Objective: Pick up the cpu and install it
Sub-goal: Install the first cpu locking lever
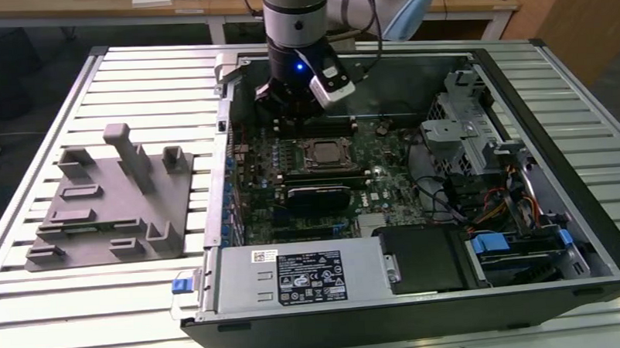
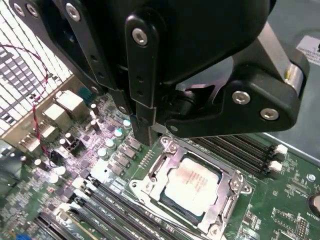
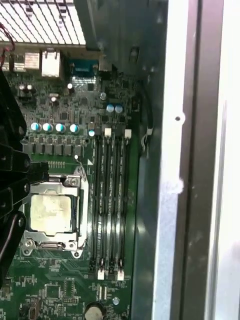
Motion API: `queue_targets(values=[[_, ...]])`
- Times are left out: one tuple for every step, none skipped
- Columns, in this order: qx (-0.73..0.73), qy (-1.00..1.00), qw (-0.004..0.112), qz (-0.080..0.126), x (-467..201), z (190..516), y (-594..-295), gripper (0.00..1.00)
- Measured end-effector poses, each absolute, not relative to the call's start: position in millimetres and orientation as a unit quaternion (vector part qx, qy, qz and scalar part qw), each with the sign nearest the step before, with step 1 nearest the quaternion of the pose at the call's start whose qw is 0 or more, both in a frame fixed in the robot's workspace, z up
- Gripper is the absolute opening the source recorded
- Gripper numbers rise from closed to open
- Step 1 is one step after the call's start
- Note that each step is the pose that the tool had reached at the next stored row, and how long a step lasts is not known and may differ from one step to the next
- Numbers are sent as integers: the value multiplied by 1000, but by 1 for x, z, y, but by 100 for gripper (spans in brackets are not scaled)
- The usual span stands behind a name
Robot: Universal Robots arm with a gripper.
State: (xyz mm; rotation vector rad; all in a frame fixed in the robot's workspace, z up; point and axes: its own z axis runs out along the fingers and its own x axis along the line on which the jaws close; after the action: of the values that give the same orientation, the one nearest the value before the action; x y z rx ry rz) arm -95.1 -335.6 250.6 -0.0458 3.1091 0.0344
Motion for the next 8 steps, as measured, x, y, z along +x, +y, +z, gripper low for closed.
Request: queue_targets(values=[[-15, 1000, 16, 11, -96, 252, -336, 11], [-15, 1000, 16, 12, -98, 253, -336, 11], [-15, 1000, 16, 12, -100, 254, -336, 11], [-14, 1000, 16, 12, -102, 254, -336, 11], [-14, 1000, 16, 12, -105, 254, -336, 11], [-14, 1000, 16, 12, -106, 254, -335, 11], [-14, 1000, 16, 12, -108, 255, -335, 11], [-14, 1000, 16, 12, -110, 255, -335, 11]])
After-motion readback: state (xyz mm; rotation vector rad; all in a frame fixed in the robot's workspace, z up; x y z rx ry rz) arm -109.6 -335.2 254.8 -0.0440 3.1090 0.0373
